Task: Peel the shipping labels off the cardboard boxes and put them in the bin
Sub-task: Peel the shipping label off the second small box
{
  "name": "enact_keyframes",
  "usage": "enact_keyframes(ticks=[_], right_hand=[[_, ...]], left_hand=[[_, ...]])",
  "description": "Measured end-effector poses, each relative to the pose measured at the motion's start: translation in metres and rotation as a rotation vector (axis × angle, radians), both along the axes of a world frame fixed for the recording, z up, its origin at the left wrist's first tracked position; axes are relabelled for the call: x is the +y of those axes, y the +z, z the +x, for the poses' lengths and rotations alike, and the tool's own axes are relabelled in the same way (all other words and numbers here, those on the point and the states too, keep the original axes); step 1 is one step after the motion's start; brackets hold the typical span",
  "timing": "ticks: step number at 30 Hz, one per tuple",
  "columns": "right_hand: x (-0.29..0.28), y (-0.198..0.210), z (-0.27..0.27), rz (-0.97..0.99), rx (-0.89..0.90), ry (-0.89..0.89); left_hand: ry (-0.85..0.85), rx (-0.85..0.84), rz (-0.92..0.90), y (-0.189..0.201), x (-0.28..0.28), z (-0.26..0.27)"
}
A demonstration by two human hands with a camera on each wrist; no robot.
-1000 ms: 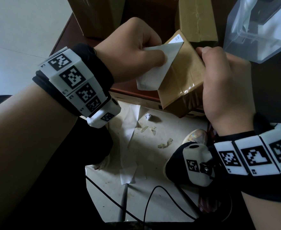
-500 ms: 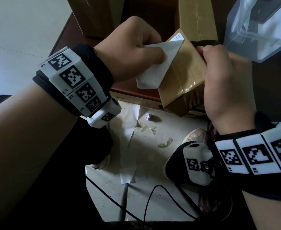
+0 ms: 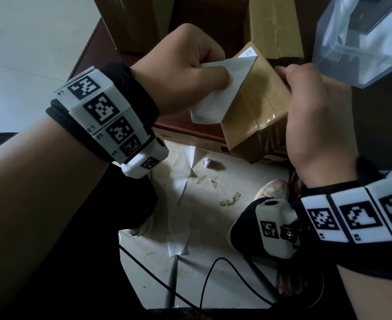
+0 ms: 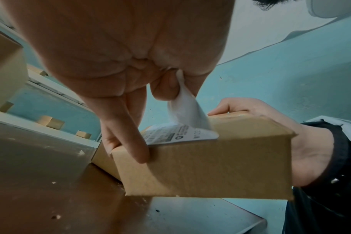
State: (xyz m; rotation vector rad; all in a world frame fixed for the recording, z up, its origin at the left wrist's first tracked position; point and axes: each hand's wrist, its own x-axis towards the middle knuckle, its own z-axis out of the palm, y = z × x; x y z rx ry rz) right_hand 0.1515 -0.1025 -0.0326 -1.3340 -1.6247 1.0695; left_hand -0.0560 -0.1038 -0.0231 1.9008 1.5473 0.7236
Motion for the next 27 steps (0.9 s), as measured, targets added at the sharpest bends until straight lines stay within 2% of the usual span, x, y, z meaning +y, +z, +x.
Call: enact_keyframes(ticks=[5,21,27], right_hand=[[0.0016,-0.0004,0.0015,-0.024,-0.009,0.002],[0.0072,-0.0069,0.0074,0.087,-0.14,0.02],[0.006,-0.0054,0.0063,0.059,-0.108,0.019]], left_hand=[[0.0,-0.008,-0.002,0.0003,0.0,0.0004],[-0.022,0.03,0.038,0.0002,-0.0016,0.0002],[-0.024,0.028,0.05,-0.0005,-0.0018,0.0012]])
